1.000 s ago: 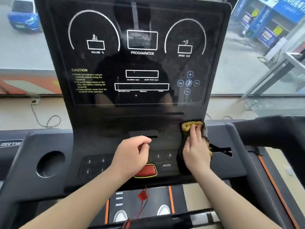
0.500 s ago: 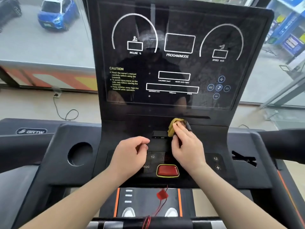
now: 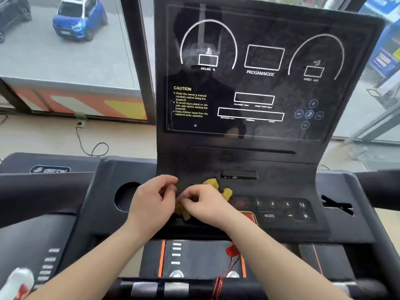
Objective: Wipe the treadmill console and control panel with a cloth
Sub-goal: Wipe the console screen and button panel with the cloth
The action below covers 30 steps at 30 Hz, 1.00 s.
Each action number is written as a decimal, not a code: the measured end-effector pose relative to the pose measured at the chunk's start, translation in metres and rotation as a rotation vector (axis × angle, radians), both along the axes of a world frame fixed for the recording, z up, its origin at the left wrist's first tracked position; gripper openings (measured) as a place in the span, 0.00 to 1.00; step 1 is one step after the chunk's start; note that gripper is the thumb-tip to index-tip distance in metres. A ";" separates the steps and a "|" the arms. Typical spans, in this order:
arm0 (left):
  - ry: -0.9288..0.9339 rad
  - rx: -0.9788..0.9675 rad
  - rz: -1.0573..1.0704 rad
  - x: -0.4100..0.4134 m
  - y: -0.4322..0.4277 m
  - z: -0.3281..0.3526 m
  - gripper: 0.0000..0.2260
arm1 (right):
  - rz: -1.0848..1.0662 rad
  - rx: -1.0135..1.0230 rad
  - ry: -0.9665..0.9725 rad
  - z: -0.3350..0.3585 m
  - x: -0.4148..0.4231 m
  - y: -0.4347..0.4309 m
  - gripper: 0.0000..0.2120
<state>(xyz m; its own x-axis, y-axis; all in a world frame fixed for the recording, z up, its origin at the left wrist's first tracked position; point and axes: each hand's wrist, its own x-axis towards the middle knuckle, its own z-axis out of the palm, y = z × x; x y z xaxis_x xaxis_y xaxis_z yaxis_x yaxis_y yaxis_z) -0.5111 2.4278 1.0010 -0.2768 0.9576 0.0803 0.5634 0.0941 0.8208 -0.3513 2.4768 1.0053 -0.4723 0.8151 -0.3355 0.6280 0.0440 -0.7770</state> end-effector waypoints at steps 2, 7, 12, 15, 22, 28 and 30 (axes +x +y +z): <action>-0.027 -0.029 -0.044 0.008 -0.003 -0.006 0.11 | -0.013 -0.005 -0.069 0.002 0.018 -0.012 0.12; -0.103 -0.044 -0.266 0.058 -0.003 0.002 0.12 | -0.616 -0.089 0.187 0.035 0.083 -0.025 0.22; -0.322 -0.123 -0.611 0.135 -0.016 0.035 0.22 | -0.916 -0.259 0.714 0.079 0.137 -0.047 0.19; -0.487 -0.167 -0.675 0.181 -0.030 0.053 0.18 | -0.924 -0.304 0.851 0.090 0.170 -0.073 0.17; -0.543 -0.262 -0.589 0.302 -0.082 0.057 0.09 | -1.090 -0.055 0.848 0.089 0.278 -0.162 0.20; -0.536 -0.309 -0.692 0.432 -0.157 0.071 0.09 | -1.222 -0.064 0.559 0.073 0.400 -0.277 0.16; -0.514 -0.297 -0.774 0.466 -0.180 0.077 0.10 | -1.232 -0.078 0.535 0.070 0.429 -0.315 0.12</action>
